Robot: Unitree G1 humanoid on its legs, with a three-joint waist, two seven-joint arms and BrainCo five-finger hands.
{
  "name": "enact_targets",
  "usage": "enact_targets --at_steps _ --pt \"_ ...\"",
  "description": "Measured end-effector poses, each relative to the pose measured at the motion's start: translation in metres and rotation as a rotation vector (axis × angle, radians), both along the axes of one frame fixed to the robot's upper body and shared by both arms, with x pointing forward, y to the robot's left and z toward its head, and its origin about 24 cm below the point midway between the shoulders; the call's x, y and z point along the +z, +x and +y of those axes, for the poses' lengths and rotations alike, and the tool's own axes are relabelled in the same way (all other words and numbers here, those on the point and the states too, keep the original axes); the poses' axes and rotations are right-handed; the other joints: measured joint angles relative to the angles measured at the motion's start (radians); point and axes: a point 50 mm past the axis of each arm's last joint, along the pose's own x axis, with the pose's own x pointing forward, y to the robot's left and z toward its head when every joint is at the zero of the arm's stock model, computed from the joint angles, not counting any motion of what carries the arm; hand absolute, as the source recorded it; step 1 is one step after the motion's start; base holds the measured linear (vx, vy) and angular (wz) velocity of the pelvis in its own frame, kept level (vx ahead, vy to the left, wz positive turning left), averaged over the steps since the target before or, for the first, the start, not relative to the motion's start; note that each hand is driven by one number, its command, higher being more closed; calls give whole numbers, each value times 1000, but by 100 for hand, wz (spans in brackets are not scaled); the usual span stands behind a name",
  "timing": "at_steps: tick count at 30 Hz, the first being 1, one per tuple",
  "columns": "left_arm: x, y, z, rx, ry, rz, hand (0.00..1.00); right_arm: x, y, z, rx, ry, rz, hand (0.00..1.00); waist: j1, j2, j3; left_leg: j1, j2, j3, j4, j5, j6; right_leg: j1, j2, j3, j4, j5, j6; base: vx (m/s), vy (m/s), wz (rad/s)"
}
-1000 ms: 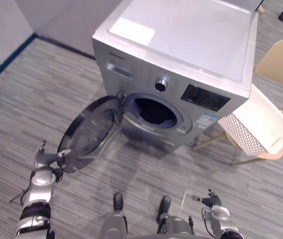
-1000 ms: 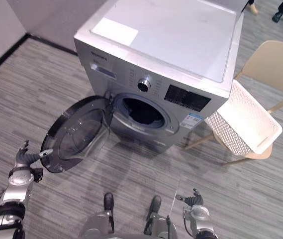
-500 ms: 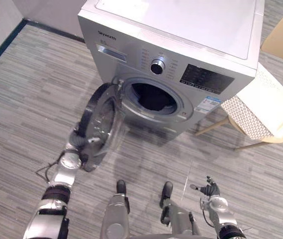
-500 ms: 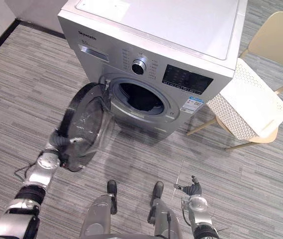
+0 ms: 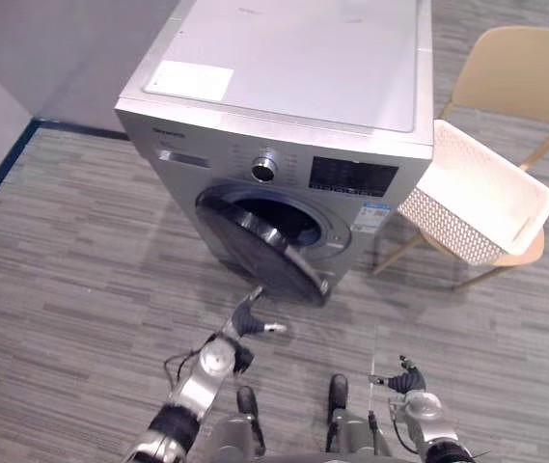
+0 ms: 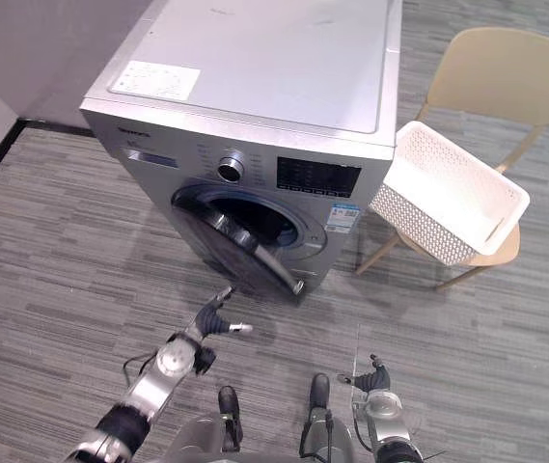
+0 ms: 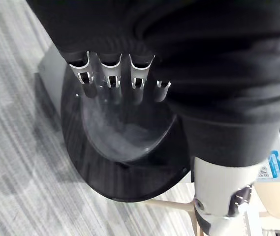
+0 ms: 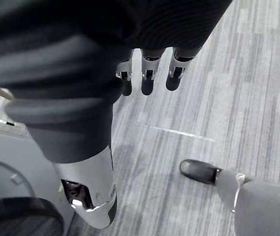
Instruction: Pick up the laundry basket with both hands and put the clothes into the washing machine.
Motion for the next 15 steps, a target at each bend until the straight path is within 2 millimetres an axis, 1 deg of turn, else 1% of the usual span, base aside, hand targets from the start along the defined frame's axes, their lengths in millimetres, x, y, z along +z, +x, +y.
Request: enact_targets --at_steps 1,2,3,4,5,6,8,10,13,15 --pt "20 11 8 27 33 -49 0 2 2 1 4 -4 -15 0 -6 -8 10 -22 7 8 10 -2 1 -21 2 12 -3 10 -1 -197 -47 -47" --pt "60 28 23 75 95 -150 0 6 6 3 5 0 -44 0 -18 -23 30 -63 17 22 29 -10 6 -57 5 29 -10 25 5 -160 -57 -28" --pt "82 34 31 103 123 -200 0 10 9 5 3 6 -66 0 -26 -29 41 -86 24 28 47 -15 5 -76 9 34 -11 33 2 -197 -71 -33" --pt "114 42 45 152 170 -257 0 14 11 7 -1 6 -105 0 -27 -40 48 -137 42 46 78 -23 2 -120 15 46 -16 42 -1 -173 -65 -25" --pt "123 43 49 158 188 -273 0 18 9 7 -7 1 -133 0 -21 -39 48 -188 56 51 102 -25 2 -157 19 49 -31 48 3 -177 -80 -21" --pt "126 43 51 166 189 -281 0 20 10 8 -2 0 -148 0 -20 -40 48 -214 63 50 115 -25 2 -174 23 48 -38 55 4 -133 -82 -7" --pt "143 45 55 190 197 -309 0 31 17 15 -6 24 -232 0 -17 -43 49 -307 91 43 163 -26 0 -233 40 39 -64 86 11 -75 -60 1" --pt "144 46 55 197 198 -309 0 37 19 18 -9 36 -280 0 -11 -45 50 -339 110 41 189 -27 -1 -254 50 35 -66 104 2 -25 -38 -6" --pt "143 46 53 195 192 -304 0 43 18 19 -13 40 -321 0 -12 -47 51 -339 113 25 193 -28 -3 -245 53 19 -65 107 0 7 -26 7" --pt "143 46 50 196 174 -310 0 43 15 18 -16 40 -328 0 -14 -48 51 -336 112 6 193 -28 -3 -228 53 6 -65 106 0 23 -28 22"
